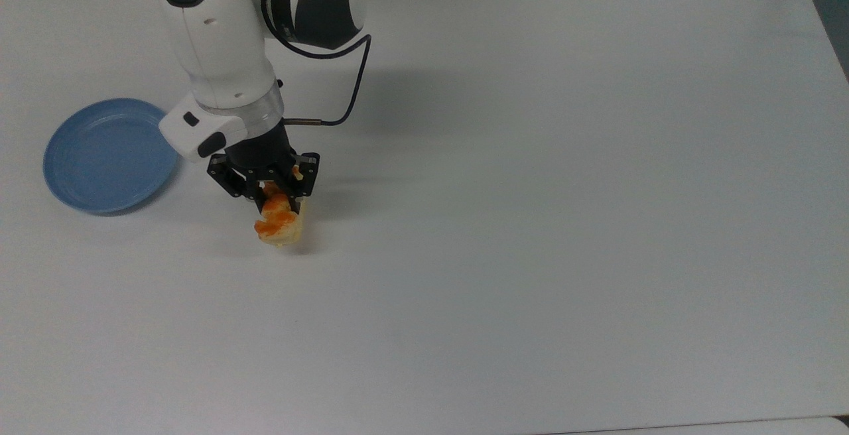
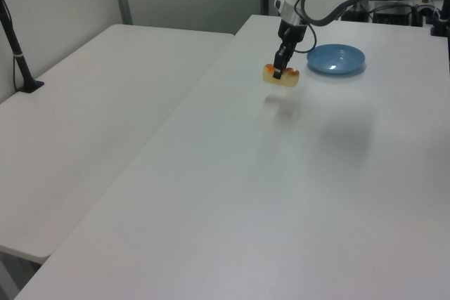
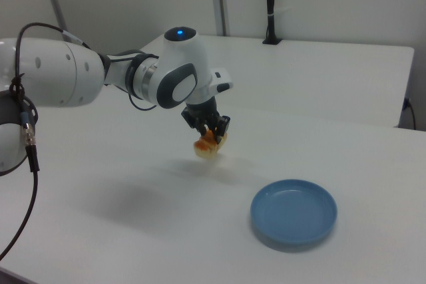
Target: Put the bread on the table
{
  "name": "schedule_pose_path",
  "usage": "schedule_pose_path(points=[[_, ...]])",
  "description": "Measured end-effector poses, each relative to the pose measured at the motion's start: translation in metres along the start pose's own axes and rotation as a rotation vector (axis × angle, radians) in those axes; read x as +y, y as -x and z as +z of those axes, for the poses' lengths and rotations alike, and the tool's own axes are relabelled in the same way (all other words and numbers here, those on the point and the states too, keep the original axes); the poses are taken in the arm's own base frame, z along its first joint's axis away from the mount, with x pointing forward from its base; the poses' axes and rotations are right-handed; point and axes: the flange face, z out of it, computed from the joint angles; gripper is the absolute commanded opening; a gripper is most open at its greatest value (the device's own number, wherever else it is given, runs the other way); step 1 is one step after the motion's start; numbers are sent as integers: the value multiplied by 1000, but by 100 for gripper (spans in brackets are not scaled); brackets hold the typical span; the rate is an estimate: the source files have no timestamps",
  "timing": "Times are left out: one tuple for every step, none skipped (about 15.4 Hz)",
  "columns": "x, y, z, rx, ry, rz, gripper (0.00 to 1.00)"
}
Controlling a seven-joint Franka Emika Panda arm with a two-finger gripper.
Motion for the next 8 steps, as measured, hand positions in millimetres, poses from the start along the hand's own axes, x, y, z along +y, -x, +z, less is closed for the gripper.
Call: schedule_pose_path(points=[[-5,0,5,-7,-5,-13,54],[-9,1,10,-14,-8,-28,82],[-13,2,17,-24,-12,-40,100],[-16,3,22,-31,-15,-44,100],[-19,3,27,-38,-17,-49,100],[-22,4,31,-44,-19,-53,100],[-24,4,33,-47,-20,-56,100],[-25,4,34,-48,-21,-58,100]])
